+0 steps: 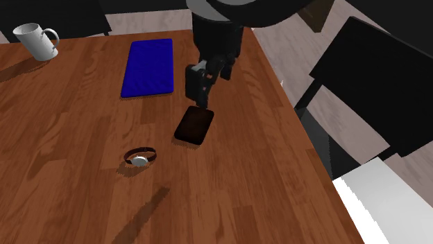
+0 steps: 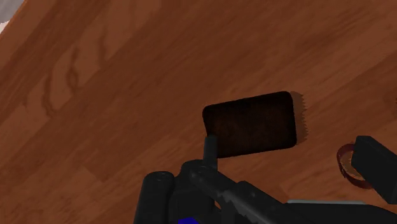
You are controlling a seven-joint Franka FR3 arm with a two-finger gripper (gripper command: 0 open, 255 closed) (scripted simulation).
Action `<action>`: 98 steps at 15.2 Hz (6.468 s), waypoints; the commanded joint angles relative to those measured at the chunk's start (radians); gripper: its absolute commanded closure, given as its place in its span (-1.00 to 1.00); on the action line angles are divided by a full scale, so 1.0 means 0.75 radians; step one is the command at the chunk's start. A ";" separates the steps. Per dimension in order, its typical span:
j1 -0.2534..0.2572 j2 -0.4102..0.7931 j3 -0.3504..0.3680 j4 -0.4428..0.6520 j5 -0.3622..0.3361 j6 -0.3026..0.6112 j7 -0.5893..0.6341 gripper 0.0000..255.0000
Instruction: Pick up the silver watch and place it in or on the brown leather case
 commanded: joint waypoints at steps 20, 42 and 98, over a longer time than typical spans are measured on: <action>0.313 0.705 0.180 0.500 -0.420 0.163 0.080 -1.00; 0.321 0.761 0.163 0.480 -0.452 0.235 0.099 1.00; 0.029 0.427 0.095 0.098 -0.254 0.352 -0.322 1.00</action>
